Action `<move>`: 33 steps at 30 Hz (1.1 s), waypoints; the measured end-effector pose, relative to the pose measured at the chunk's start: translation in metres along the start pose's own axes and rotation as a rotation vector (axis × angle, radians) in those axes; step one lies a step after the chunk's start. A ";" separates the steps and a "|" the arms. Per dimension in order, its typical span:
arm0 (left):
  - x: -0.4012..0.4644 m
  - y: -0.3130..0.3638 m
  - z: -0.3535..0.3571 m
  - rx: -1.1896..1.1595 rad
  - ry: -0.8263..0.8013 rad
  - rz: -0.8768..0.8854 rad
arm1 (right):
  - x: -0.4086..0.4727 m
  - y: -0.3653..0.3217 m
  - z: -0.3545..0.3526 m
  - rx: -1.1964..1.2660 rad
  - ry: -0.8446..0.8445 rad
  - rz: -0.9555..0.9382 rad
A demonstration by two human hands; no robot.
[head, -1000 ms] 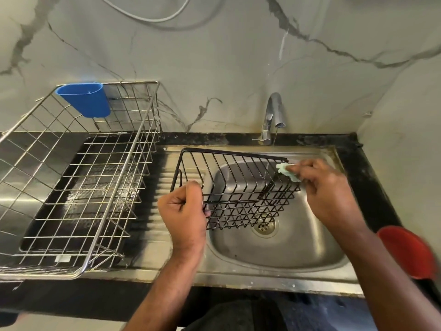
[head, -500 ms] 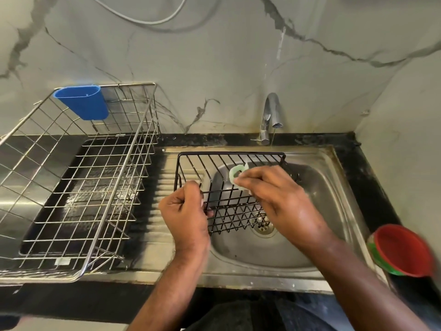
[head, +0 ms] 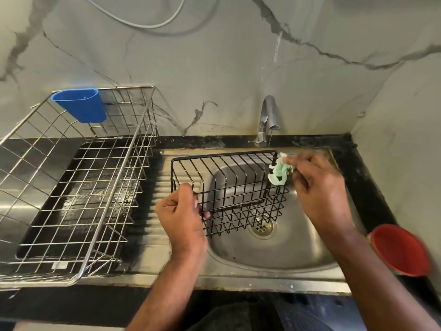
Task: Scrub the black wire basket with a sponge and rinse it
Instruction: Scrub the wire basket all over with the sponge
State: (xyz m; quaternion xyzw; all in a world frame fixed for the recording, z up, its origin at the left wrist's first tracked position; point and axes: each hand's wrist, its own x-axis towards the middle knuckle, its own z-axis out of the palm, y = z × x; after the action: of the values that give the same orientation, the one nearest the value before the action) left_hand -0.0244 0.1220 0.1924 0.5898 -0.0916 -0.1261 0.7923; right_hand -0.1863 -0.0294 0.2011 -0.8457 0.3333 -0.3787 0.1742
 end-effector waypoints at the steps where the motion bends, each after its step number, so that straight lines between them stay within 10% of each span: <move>1: 0.000 -0.001 0.000 0.003 -0.002 0.002 | 0.001 -0.002 -0.001 -0.002 0.017 0.003; 19: -0.013 -0.007 0.000 0.139 -0.280 0.372 | 0.007 -0.030 0.006 0.016 -0.341 0.218; 33: 0.013 -0.021 -0.019 0.576 -0.438 -0.045 | 0.006 -0.013 0.017 0.169 -0.351 0.486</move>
State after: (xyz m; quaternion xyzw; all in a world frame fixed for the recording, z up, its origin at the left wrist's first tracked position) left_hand -0.0081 0.1290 0.1664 0.7497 -0.2777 -0.2359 0.5524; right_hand -0.1645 -0.0239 0.2003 -0.7762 0.4580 -0.2008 0.3840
